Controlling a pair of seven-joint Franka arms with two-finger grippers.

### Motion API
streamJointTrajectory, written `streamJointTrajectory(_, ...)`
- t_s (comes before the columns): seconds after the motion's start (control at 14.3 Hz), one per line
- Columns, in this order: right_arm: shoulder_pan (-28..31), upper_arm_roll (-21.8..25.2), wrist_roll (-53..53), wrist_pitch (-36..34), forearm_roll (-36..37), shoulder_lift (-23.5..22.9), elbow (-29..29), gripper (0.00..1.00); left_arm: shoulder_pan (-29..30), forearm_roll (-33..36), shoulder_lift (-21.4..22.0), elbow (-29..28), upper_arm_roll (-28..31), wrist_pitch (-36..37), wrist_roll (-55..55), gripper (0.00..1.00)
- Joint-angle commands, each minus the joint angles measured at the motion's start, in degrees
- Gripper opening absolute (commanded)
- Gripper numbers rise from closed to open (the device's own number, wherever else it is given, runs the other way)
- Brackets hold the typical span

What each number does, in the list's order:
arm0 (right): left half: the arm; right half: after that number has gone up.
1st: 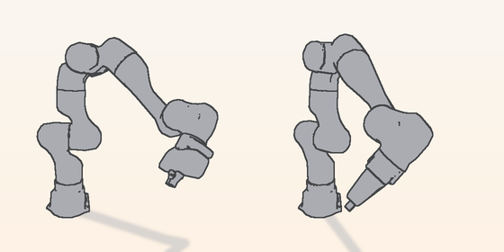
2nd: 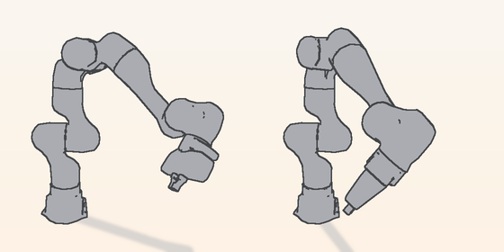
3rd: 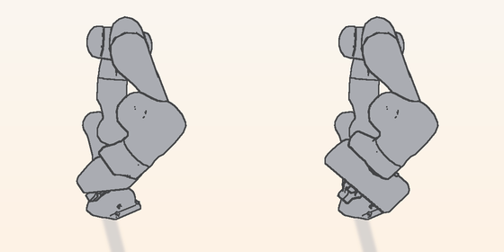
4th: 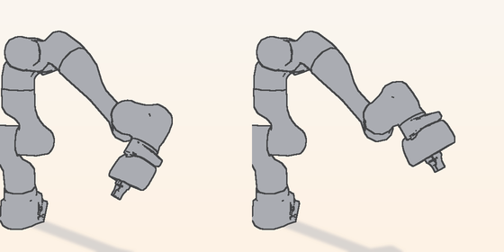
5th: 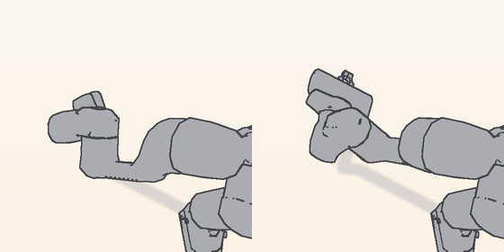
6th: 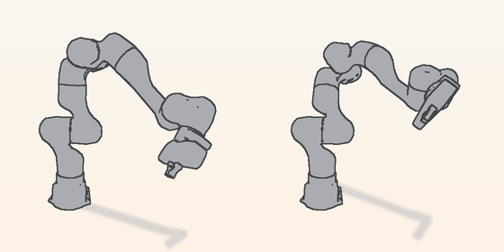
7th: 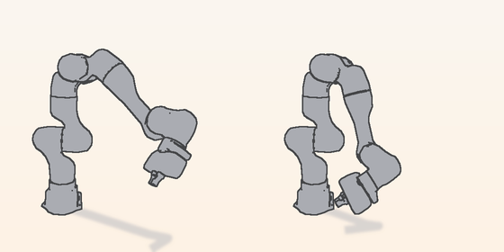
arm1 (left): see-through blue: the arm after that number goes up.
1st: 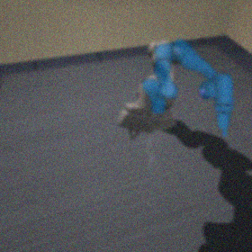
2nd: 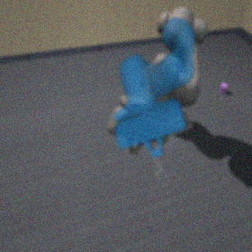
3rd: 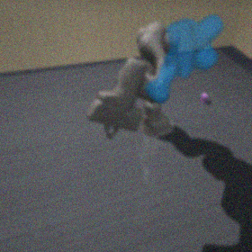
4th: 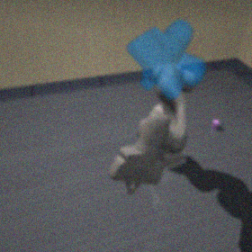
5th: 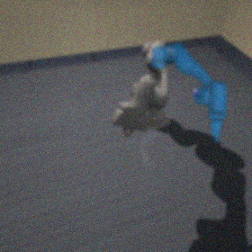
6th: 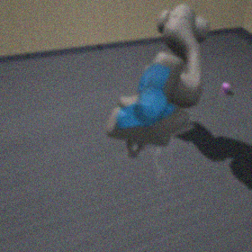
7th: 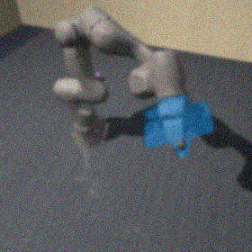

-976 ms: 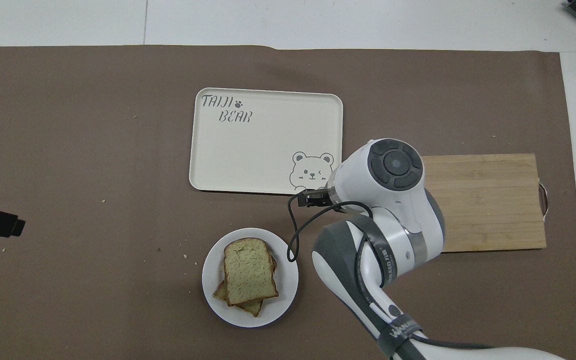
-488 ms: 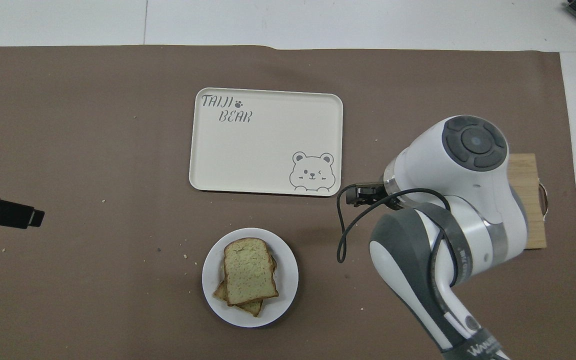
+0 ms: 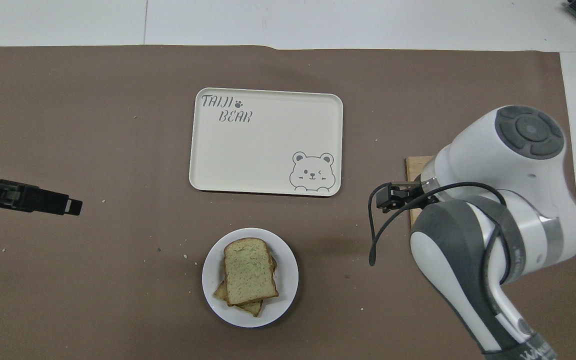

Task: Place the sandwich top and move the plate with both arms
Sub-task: 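Withdraw the right gripper while the left gripper reaches toward the plate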

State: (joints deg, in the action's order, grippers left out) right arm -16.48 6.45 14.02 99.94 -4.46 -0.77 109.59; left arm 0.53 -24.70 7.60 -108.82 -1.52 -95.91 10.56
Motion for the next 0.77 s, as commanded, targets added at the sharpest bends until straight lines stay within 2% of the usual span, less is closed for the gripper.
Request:
streamJointTrajectory(0.0, 5.1, -0.7, -5.6, -0.4, 1.2, 0.3, 0.5, 1.00, 0.3, -7.6, 2.7, -9.7, -0.3, -6.4, 1.9, 1.00)
streamJointTrajectory(0.28, 12.6, -0.8, -9.5, 0.3, 0.9, -0.2, 0.4, 1.00, -0.4, -17.5, 3.5, -20.9, -0.5, -14.8, 7.4, 1.00)
streamJointTrajectory(0.49, 13.6, -0.7, -9.2, 0.8, 1.0, -0.5, 0.2, 1.00, -1.5, -23.7, 3.2, -27.1, -0.5, -17.6, 13.5, 1.00)
streamJointTrajectory(0.56, 13.6, -0.7, -9.5, 1.0, 1.1, -0.7, -0.9, 1.00, -1.5, -26.2, 3.0, -29.8, -0.5, -18.8, 17.3, 0.97)
streamJointTrajectory(0.7, 14.3, -0.6, -9.6, 0.3, 1.2, -0.8, -1.7, 1.00, -1.5, -29.3, 2.2, -33.6, -0.5, -19.8, 23.0, 0.83)
